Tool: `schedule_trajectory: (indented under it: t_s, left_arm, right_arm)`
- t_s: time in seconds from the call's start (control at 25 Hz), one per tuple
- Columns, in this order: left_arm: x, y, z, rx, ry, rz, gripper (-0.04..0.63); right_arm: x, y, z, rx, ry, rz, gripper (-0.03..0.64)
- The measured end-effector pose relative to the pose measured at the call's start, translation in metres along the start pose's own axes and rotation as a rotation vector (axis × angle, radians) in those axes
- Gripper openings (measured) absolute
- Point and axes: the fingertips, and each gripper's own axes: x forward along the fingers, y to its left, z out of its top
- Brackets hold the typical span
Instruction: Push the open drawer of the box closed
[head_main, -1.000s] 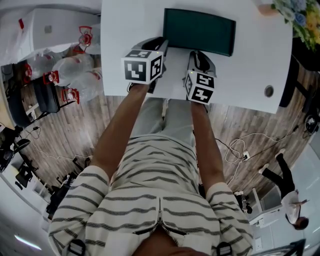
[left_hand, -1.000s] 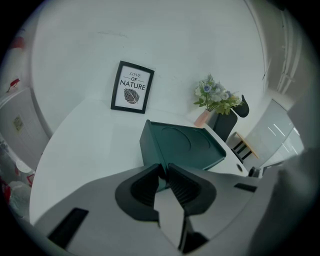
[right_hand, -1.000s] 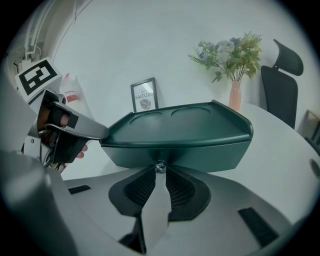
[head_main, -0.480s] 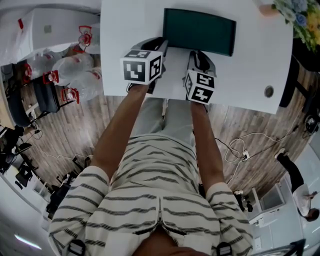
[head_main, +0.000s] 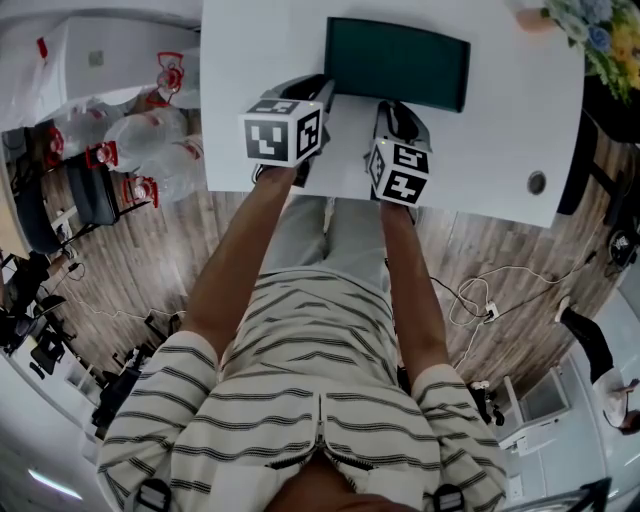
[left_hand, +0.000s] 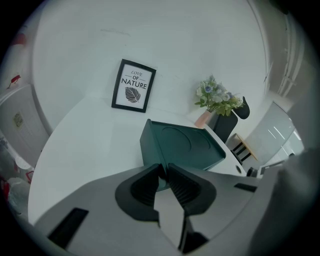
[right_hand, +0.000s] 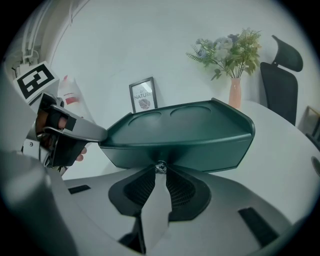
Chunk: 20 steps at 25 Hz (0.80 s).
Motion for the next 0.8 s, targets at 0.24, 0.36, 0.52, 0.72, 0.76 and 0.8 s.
schedule_trajectory:
  t_s: [0.24, 0.36, 0.52, 0.72, 0.76, 0.8]
  left_arm:
    - [-0.001, 0.000, -0.001, -0.020, 0.009, -0.002, 0.060]
    - [-0.003, 0.001, 0.000, -0.033, 0.019, 0.006, 0.060]
    - [-0.006, 0.000, -0.001, -0.025, 0.020, 0.024, 0.054]
    - [-0.016, -0.009, 0.001, -0.009, -0.005, 0.032, 0.054]
    - [-0.020, -0.012, 0.002, -0.003, -0.012, 0.032, 0.044]
    - [-0.024, -0.015, 0.004, 0.006, -0.021, 0.033, 0.038]
  right_arm:
    - [-0.006, 0.000, 0.003, -0.005, 0.003, 0.008, 0.089]
    - [-0.013, 0.000, 0.006, -0.008, -0.006, 0.009, 0.091]
    - [-0.024, 0.000, 0.012, -0.014, -0.026, 0.013, 0.089]
    - [-0.040, 0.001, 0.024, -0.022, -0.064, 0.024, 0.086]
    - [-0.044, 0.002, 0.027, -0.022, -0.073, 0.026, 0.084]
    - [-0.048, 0.002, 0.030, -0.023, -0.083, 0.028, 0.081]
